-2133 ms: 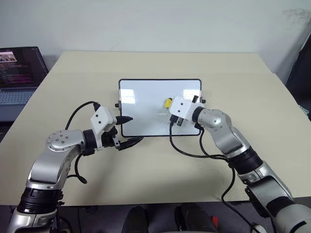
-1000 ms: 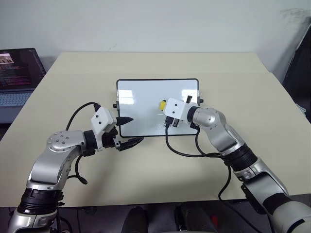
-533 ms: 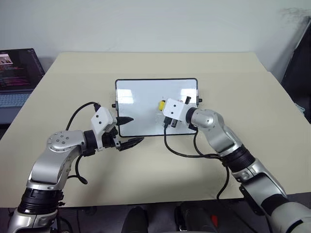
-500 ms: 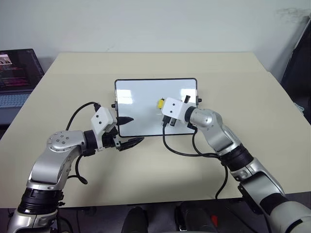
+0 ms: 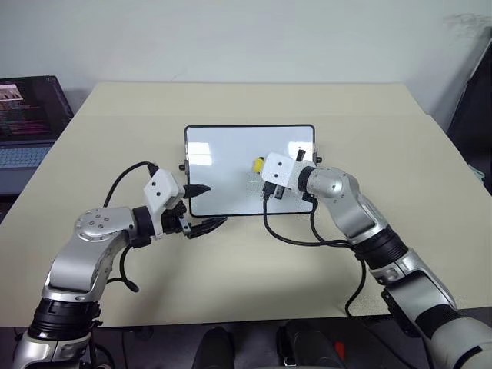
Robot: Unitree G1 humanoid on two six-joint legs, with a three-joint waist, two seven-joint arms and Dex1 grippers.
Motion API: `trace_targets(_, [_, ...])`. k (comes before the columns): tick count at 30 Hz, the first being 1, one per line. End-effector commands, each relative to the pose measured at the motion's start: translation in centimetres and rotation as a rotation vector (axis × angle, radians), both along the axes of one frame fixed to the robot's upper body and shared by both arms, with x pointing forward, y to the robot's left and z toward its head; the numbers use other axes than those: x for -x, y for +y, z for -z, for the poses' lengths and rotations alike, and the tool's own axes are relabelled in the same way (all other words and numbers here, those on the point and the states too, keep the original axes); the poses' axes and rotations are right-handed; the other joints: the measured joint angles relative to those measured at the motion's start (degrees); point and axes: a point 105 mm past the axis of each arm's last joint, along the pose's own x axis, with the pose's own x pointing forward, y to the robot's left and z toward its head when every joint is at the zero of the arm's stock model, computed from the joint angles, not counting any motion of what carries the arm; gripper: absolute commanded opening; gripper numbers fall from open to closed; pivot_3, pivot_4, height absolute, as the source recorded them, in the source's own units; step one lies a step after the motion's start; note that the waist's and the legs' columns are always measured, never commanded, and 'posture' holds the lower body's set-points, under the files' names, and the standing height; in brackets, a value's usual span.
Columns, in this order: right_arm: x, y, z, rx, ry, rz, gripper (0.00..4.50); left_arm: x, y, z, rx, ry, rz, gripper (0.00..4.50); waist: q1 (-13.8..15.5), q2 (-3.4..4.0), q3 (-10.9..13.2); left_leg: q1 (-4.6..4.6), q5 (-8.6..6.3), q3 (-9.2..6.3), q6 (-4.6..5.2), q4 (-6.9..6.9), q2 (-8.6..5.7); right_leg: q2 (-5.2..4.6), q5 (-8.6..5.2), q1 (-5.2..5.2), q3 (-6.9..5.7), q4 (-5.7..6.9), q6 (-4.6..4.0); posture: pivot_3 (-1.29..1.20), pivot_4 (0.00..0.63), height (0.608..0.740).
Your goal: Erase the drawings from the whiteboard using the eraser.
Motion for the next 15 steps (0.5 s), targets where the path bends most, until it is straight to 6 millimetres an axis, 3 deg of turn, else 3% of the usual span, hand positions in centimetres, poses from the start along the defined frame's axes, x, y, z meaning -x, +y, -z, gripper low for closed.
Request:
trace_targets(1, [-1.5, -1.1, -0.9, -0.033, -0.066, 0.094, 0.85, 0.3, -0.6, -1.0, 0.012, -0.041, 0.026, 4.5, 0.0, 0.0, 0.0, 0.0, 0.0, 0.0, 0.0, 0.0, 0.0, 0.0, 0.0, 0.0, 0.0, 0.0, 0.0, 0.0, 0.15, 0.74])
trace_targets(7, [-2.3, -0.6, -2.9, -0.081, -0.149, 0.107, 0.85, 0.3, -0.6, -1.0, 0.013, -0.042, 0.026, 4.5, -0.1, 0.02, 0.0, -0.01, 0.0, 0.01, -0.01, 0.02, 0.0, 0.0, 0.01, -0.01, 0.02, 0.01, 0.0, 0.0, 0.15, 0.74])
trace_targets(11, [-2.3, -1.0, -1.4, -0.035, -0.084, 0.107, 0.85, 0.4, -0.7, -0.9, 0.014, -0.042, 0.026, 4.5, 0.0, 0.01, 0.0, -0.05, 0.0, 0.02, 0.0, -0.03, 0.01, 0.0, 0.01, -0.02, 0.02, -0.04, 0.0, 0.0, 0.15, 0.74])
trace_targets(15, [-1.0, -1.9, 1.5, 0.057, 0.039, 0.069, 0.85, 0.4, -0.6, -0.9, 0.013, -0.043, 0.022, 4.5, 0.1, 0.01, 0.0, -0.04, 0.0, 0.0, 0.0, -0.04, 0.01, -0.01, 0.01, -0.02, 0.0, -0.04, 0.0, 0.0, 0.15, 0.74])
